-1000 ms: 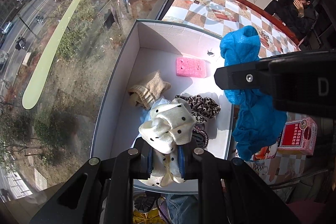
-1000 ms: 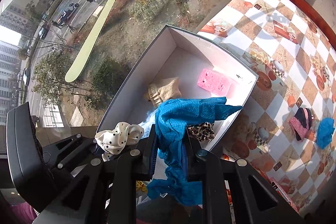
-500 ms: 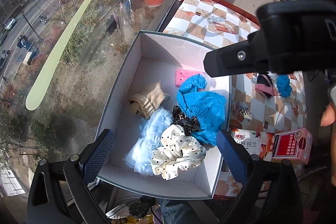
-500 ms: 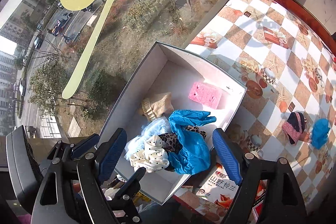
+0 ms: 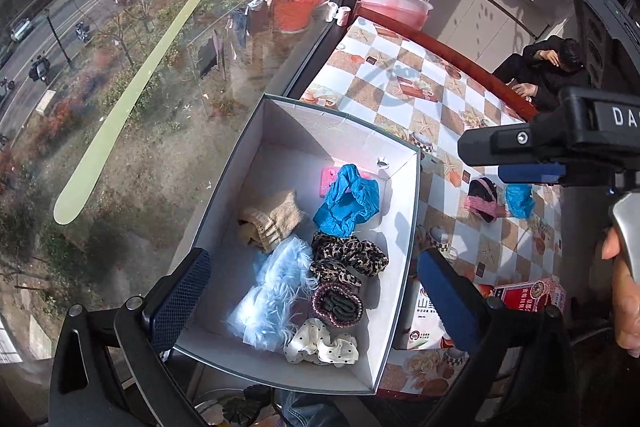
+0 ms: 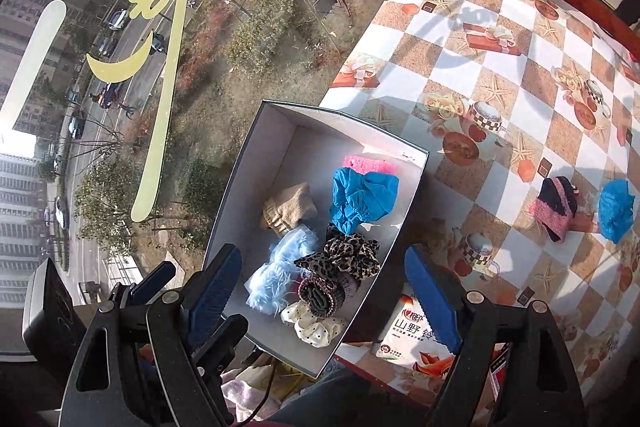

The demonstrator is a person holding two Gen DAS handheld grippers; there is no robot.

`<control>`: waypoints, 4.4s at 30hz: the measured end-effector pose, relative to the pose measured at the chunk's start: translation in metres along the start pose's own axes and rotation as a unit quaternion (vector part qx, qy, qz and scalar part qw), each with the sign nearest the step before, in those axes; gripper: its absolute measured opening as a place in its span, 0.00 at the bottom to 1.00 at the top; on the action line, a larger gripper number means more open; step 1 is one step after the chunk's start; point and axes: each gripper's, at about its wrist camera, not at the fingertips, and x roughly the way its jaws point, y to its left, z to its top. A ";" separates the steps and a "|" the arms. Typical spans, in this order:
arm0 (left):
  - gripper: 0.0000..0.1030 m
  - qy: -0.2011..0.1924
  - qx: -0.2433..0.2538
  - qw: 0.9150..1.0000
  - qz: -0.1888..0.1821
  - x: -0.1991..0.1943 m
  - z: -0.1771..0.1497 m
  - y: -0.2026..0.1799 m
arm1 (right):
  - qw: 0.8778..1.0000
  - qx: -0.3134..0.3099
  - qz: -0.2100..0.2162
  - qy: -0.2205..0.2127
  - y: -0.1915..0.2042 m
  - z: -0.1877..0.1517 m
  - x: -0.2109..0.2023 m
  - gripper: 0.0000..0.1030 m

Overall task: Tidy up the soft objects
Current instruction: 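Move the left tool to the pink knitted hat while the right tool reaches the blue glove, then grasp the pink knitted hat with the left tool while the right tool grasps the blue glove, then carry the hat in the left tool while the right tool carries the glove over the box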

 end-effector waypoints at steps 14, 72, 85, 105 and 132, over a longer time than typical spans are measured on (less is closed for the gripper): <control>1.00 0.030 0.103 0.994 -0.012 0.015 0.024 -0.079 | 0.987 0.149 0.009 -0.052 -0.121 -0.027 -0.058 0.82; 1.00 0.243 0.204 0.947 0.050 0.316 0.034 -0.330 | 0.962 0.256 -0.095 -0.003 -0.408 0.004 0.048 0.82; 0.39 0.212 0.210 0.954 0.038 0.293 0.043 -0.334 | 0.967 0.204 -0.145 -0.044 -0.379 -0.005 0.032 0.30; 0.33 0.114 0.256 0.960 0.002 0.165 0.040 -0.326 | 0.964 0.219 -0.127 -0.086 -0.334 -0.062 -0.057 0.30; 0.33 0.090 0.311 0.946 -0.020 0.043 -0.026 -0.236 | 0.965 0.214 -0.101 -0.109 -0.184 -0.148 -0.096 0.30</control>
